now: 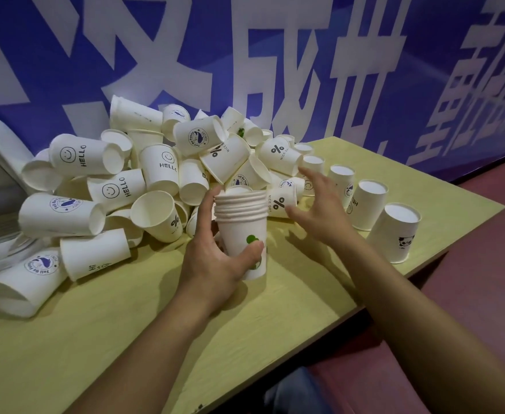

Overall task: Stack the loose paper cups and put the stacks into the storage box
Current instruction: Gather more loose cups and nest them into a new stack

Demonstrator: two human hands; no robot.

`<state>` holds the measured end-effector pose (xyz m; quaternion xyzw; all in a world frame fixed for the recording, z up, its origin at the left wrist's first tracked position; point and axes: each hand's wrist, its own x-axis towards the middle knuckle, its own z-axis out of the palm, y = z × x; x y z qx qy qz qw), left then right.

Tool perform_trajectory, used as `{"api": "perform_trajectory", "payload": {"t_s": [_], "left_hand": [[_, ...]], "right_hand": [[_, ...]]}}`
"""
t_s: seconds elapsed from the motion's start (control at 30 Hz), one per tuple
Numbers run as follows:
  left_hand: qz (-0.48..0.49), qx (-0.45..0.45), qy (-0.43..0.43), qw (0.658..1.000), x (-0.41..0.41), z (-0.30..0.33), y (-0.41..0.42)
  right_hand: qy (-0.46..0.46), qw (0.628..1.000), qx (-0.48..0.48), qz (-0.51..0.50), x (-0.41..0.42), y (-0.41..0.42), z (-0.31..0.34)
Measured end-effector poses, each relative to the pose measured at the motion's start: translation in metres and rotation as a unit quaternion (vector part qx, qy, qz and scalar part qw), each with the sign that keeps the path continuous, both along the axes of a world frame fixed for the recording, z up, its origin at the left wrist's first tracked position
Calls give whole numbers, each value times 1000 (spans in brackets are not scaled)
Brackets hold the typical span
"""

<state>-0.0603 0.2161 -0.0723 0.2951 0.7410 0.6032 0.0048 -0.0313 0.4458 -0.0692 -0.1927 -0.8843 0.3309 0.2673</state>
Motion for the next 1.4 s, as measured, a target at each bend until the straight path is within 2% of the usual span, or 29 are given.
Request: {"api": "perform_trajectory", "payload": {"t_s": [0.1,0.2,0.27,0.33,0.43,0.53,0.6,0.67,0.77,0.93,1.0,1.07,1.1,1.13,1.23,1.33,1.4], "left_hand": [[9,-13,1,1000,-1,2,-2],[15,-38,18,999,-1,0,-5],[20,-59,36,997,-2,1,-5],[28,-77,49,995,-1,3,-5],[25,-93,46,994,1,5,-6],[8,-124,58,991,4,5,-5],[-4,-152,75,986,7,5,-4],[-9,-175,98,980,8,4,-4],[-25,-207,125,970,8,2,-6],[-45,-202,138,969,6,4,-7],[-46,-207,134,968,3,9,-11],[-32,-197,126,972,-3,19,-18],[-22,-183,124,975,-8,24,-23],[-13,-168,119,978,-12,28,-28],[10,-113,76,991,-21,33,-47],[-1,-27,-37,999,-25,28,-66],[-22,62,-130,989,-29,21,-76]], "right_hand": [[-108,989,102,30,-15,20,-8],[-145,976,157,43,-17,26,-8],[-87,989,112,38,-13,25,-7],[16,998,22,49,-2,23,-3],[135,980,-122,83,22,12,13],[196,959,-179,97,40,-1,31],[202,953,-192,119,47,-10,41],[161,965,-155,141,51,-18,50],[56,981,-44,178,52,-29,60],[-92,963,27,253,42,-54,49],[-89,960,-1,267,37,-56,49],[-38,964,-82,250,26,-51,52],[-10,972,-84,220,19,-46,51],[2,982,-38,184,10,-42,49],[-46,981,137,132,-16,-42,36],[-93,960,228,135,-32,-50,18],[-60,958,255,119,-36,-51,10]]}}
